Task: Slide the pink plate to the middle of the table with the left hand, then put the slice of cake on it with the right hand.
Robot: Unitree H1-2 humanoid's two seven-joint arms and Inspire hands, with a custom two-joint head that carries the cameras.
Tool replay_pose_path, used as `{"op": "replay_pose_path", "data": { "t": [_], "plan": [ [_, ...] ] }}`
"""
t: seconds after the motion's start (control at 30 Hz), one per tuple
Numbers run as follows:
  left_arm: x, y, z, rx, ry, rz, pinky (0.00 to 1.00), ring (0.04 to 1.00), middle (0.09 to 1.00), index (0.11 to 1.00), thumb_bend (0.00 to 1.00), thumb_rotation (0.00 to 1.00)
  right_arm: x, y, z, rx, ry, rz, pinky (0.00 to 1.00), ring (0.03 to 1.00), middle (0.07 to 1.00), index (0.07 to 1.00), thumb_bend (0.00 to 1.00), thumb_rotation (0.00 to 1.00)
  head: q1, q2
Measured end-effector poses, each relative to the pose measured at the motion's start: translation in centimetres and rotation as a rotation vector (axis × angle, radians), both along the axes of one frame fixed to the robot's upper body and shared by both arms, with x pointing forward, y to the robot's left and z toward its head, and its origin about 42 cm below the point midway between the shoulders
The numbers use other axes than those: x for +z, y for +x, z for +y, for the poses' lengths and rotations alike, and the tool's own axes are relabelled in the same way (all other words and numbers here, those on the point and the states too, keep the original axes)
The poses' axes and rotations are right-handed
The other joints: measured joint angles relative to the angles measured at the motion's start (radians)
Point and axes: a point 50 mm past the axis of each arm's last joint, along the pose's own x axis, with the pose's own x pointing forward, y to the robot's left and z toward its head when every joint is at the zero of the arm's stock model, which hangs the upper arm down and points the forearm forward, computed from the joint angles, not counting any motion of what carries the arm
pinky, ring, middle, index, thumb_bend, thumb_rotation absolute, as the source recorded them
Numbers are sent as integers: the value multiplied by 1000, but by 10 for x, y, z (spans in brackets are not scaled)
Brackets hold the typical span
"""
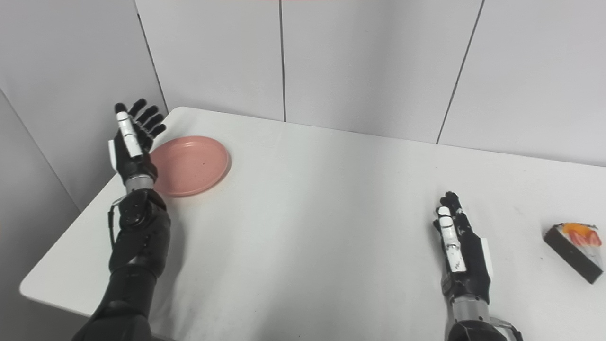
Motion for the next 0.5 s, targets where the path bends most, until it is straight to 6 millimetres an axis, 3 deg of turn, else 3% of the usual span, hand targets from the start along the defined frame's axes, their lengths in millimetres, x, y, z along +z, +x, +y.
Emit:
{"op": "replay_pose_path", "data": {
  "t": [0.23, 0.5],
  "plan": [
    [-3, -5, 38, 86, 9, 18, 701, 712, 711, 719, 743, 1000, 0, 0, 0, 3, -1, -2, 952, 941, 941, 925, 492, 747, 3, 0],
    [-23, -11, 51, 126, 14, 97, 733, 740, 726, 738, 717, 1000, 0, 1, 0, 8, 4, -4, 947, 936, 936, 922, 489, 733, 5, 0]
  ]
}}
